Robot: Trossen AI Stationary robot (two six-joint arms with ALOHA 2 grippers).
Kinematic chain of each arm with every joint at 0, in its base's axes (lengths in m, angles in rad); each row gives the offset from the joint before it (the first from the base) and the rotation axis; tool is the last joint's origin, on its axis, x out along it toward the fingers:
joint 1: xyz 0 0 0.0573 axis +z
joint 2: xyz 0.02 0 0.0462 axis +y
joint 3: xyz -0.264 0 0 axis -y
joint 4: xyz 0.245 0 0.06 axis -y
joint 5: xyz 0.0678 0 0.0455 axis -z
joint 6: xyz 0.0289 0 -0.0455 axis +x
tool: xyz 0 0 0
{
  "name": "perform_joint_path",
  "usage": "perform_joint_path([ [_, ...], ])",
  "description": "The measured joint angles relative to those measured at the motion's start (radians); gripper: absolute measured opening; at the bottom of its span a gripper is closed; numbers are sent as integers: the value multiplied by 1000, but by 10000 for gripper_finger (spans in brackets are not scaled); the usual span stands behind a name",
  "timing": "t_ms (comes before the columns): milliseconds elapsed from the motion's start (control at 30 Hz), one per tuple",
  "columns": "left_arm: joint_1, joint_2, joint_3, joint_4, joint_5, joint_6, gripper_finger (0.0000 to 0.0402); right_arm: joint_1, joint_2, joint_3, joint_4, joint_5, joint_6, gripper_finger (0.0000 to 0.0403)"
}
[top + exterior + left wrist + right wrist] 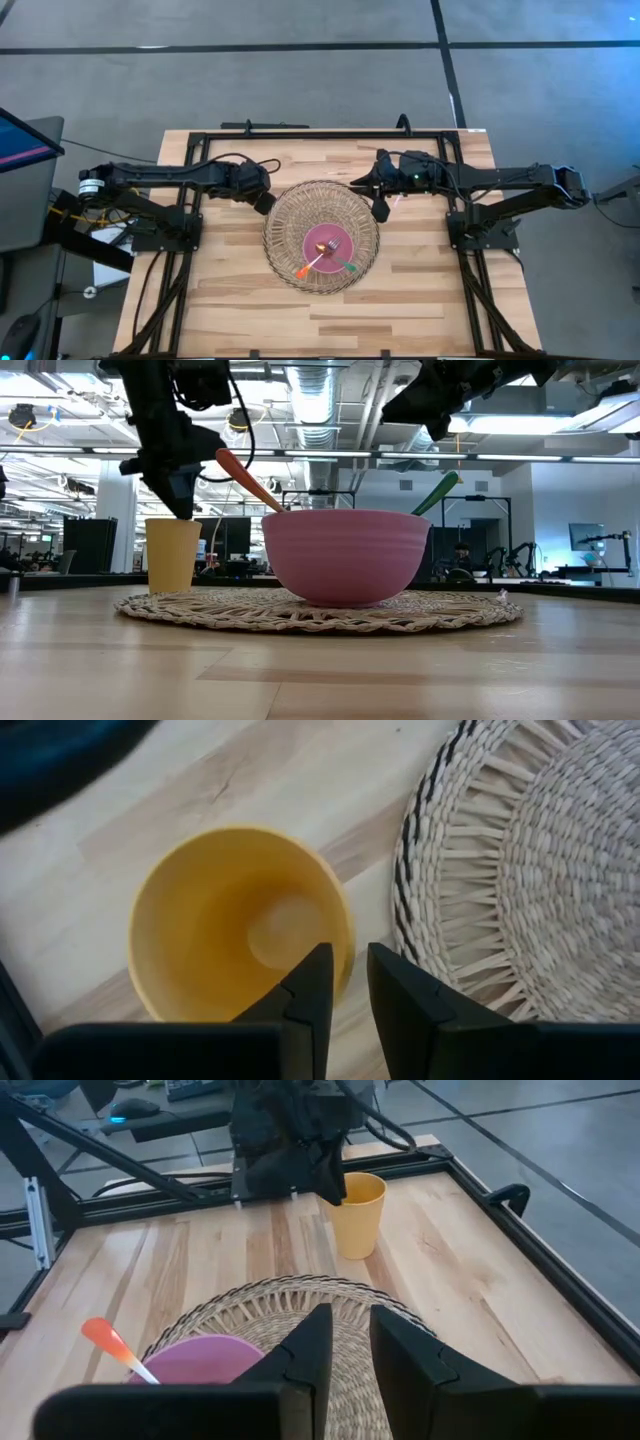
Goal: Pick & Place Utensil
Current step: Put the yellow cup on the mat to the top left of the pink bowl
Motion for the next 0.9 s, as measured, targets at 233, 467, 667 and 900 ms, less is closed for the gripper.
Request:
perform_joint_path([
  [233,0,0,-4,9,0,4,67,-2,0,0,0,52,26,66],
  [467,0,0,-21,15,0,7,67,-2,0,0,0,52,25,66],
  [667,0,0,-85,22,0,7,67,-2,0,0,-4,52,25,66],
  [900,0,0,-85,68,0,31,31,-2,0,0,-48,52,25,66],
])
